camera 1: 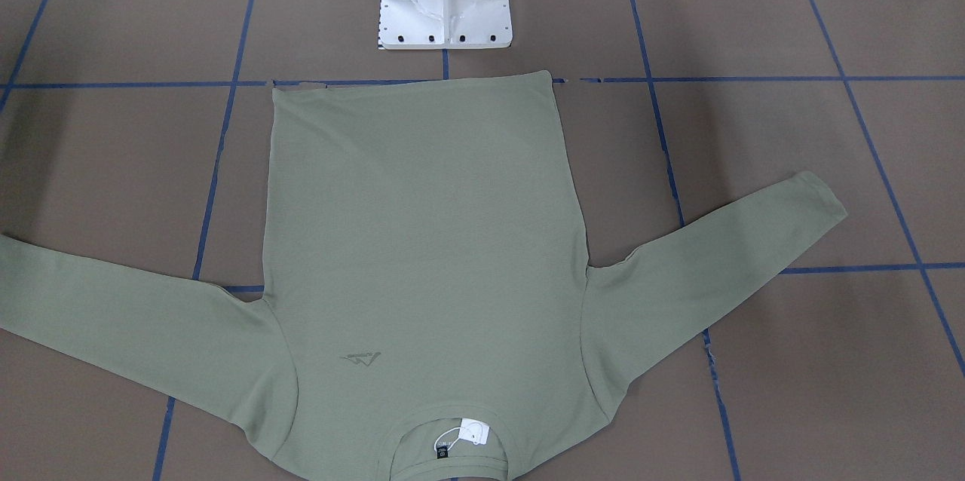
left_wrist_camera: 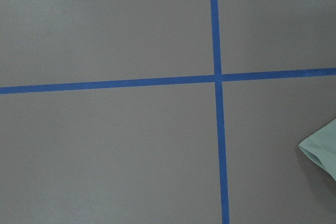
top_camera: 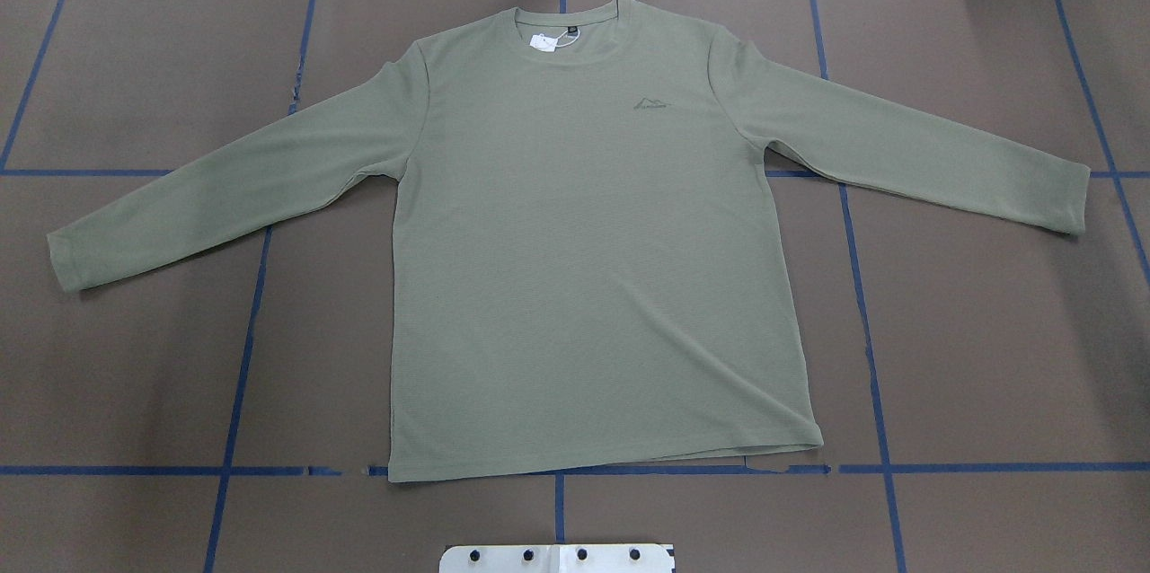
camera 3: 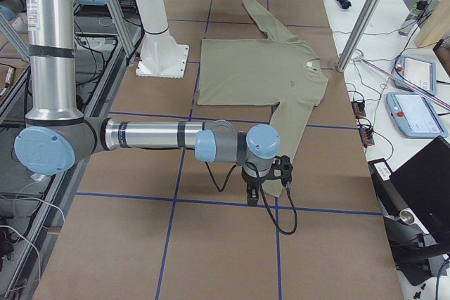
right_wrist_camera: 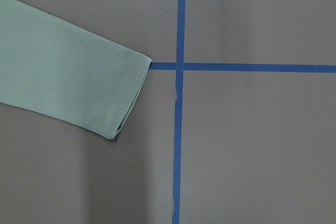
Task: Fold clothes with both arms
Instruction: 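Move the right gripper toward the cuff of the sleeve nearest it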
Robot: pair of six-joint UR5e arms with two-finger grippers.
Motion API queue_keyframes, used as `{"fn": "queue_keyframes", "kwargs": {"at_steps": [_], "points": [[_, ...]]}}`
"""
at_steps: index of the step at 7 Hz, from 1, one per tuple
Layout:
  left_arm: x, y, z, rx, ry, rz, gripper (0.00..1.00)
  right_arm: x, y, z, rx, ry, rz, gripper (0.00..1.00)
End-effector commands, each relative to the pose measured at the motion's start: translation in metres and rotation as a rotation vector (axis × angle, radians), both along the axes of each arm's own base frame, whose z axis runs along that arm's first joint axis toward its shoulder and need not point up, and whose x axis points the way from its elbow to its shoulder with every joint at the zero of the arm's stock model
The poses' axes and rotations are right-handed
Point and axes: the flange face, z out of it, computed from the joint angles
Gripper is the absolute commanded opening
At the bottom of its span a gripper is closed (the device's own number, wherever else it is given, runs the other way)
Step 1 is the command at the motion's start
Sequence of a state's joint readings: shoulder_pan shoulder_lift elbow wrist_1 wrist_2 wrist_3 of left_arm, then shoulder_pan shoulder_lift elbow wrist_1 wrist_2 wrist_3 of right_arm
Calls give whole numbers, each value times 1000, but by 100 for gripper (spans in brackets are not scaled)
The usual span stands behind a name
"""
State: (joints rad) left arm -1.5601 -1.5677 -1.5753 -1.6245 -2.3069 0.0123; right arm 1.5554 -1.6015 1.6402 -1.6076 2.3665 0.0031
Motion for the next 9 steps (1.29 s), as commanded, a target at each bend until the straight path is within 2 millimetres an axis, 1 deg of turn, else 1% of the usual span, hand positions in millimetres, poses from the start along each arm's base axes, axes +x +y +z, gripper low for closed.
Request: {"fn": "queue_keyframes", "kwargs": {"at_steps": [1, 2, 3, 5, 6, 7, 8, 9], "points": [[0, 1, 1, -1, 0, 0, 100, 0, -2, -3, 1, -5, 4, 100], [0, 0, -1, 4, 6, 1, 100, -1, -2, -2, -1, -5, 2, 100], [1, -7, -6, 15, -1, 1, 100, -1, -4, -5, 7, -5, 2, 100], [2, -21, -27, 61, 10, 3, 100, -8, -11, -13, 26, -7, -13, 100], [3, -28, -49, 106, 10, 6, 100, -20, -23, -24, 49, -8, -37, 100], [4, -31, -78, 168, 12, 11, 100, -37, -42, -46, 88, -13, -65, 100], [8, -32, -88, 182, 35, 16, 100, -54, -50, -52, 95, -13, -96, 100], [15, -29, -96, 193, 115, 32, 100, -69, -50, -43, 84, -16, -127, 100]]}}
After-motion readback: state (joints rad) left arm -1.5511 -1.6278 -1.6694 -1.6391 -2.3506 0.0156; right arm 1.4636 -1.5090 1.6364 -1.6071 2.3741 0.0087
